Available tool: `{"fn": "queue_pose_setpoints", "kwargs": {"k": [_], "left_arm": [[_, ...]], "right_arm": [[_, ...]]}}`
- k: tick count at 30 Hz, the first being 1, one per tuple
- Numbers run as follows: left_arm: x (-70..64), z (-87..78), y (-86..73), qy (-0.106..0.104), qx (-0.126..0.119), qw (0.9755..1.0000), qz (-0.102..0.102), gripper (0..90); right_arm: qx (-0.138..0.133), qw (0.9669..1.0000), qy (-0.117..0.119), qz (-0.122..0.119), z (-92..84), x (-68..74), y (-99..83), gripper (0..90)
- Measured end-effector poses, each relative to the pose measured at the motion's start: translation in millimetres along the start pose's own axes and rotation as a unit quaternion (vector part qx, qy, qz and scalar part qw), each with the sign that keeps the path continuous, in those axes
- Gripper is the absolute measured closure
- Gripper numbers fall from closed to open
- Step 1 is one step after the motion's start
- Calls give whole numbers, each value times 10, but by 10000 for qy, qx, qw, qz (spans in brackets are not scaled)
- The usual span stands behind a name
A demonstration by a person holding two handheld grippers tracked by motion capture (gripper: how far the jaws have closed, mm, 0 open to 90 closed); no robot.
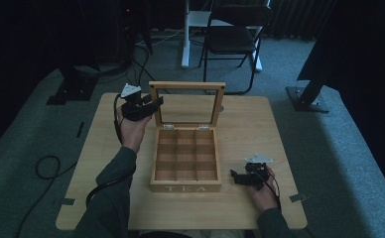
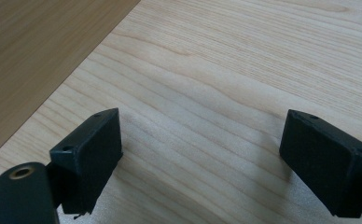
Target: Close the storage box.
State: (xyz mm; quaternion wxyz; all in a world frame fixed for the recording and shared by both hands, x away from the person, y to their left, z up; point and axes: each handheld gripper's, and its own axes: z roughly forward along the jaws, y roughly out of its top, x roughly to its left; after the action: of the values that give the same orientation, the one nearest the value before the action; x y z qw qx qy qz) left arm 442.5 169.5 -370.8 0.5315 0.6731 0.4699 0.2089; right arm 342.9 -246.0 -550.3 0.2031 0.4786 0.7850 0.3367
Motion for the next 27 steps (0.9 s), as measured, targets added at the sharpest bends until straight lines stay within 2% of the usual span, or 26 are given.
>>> {"fn": "queue_pose_setpoints", "kwargs": {"k": [6, 8, 12, 16, 21, 27], "left_arm": [[-40, -81, -26, -70, 37, 9999, 93, 485], [-55, -159, -32, -157, -83, 9998, 73, 487], [-88, -278, -28, -178, -220, 9995, 120, 510], [-148, -391, -14, -116, -313, 9990, 289, 522], [-214, -453, -20, 33, -260, 9985, 486, 535], [-224, -501, -57, 42, -244, 9987, 446, 535]], "right_arm": [[-2, 10000, -4, 2, 0, 1, 0, 125], [-2, 10000, -5, 3, 0, 1, 0, 125], [-7, 10000, -7, 0, 0, 1, 0, 125], [-8, 10000, -11, 2, 0, 1, 0, 125], [-9, 10000, -11, 2, 0, 1, 0, 125], [-8, 10000, -8, 4, 0, 1, 0, 125]]}}
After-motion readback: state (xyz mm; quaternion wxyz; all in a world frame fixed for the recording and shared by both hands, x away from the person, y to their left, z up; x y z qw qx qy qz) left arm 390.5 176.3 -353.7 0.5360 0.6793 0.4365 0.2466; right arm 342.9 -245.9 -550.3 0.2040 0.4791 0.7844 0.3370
